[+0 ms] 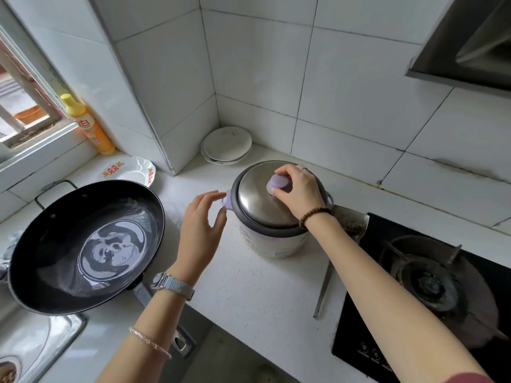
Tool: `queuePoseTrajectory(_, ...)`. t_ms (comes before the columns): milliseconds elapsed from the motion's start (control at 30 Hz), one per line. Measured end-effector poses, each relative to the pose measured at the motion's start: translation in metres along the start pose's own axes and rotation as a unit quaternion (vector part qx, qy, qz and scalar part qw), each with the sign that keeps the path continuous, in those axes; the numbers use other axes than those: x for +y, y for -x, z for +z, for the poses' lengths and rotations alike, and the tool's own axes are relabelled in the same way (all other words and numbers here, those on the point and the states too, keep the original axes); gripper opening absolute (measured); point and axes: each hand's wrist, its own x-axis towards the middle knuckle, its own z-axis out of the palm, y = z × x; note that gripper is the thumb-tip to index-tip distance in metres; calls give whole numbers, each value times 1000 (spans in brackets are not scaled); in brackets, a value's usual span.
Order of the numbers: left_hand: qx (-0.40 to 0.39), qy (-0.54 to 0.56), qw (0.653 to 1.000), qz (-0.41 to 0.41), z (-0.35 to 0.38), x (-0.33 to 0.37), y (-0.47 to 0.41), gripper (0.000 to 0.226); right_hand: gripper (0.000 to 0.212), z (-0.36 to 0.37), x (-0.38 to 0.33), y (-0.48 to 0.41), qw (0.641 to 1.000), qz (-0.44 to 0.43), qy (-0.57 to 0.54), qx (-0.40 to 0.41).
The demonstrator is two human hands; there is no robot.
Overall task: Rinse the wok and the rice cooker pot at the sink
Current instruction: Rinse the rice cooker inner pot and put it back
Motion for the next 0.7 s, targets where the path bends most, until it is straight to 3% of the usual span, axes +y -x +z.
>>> queuePoseTrajectory(167,9,-8,1000,-8,-6,-7,6,26,28,-3,-5,2,1000,0,-1,12)
queuePoseTrajectory(433,25,-2,1000,-13,-26,-1,20,28,30,-45,-49,21,993,-26,-42,109)
queuePoseTrajectory(700,16,-1,1000,-12,-52,-10,47,28,31,-63,-73,120,997,15,-67,39)
